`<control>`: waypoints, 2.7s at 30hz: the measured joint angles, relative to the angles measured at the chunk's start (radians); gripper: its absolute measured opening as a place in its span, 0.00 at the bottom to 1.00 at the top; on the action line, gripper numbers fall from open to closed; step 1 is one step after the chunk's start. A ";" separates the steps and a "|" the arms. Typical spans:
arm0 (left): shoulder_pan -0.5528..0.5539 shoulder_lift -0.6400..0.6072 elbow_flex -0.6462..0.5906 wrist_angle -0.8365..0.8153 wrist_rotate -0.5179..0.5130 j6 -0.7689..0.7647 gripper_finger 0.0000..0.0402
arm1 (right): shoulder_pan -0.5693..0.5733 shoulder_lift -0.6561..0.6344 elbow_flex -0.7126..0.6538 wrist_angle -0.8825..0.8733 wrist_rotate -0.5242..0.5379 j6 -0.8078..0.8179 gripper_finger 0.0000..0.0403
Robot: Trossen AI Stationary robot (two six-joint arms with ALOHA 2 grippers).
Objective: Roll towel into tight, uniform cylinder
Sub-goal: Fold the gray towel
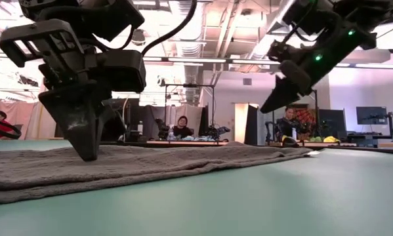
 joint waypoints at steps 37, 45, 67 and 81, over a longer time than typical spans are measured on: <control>0.289 0.000 0.467 -0.524 0.102 0.004 0.00 | 0.015 0.029 0.001 -0.009 0.000 0.184 0.32; 0.291 0.000 0.464 -0.670 0.022 0.112 0.00 | 0.010 0.029 0.001 -0.009 0.000 0.210 0.32; 0.062 0.000 0.463 -0.709 -0.236 0.187 0.00 | 0.148 0.061 0.001 0.024 0.065 0.291 0.32; -0.188 0.000 0.232 -0.462 -0.385 0.060 0.00 | -0.016 0.364 0.005 0.111 0.081 0.233 0.32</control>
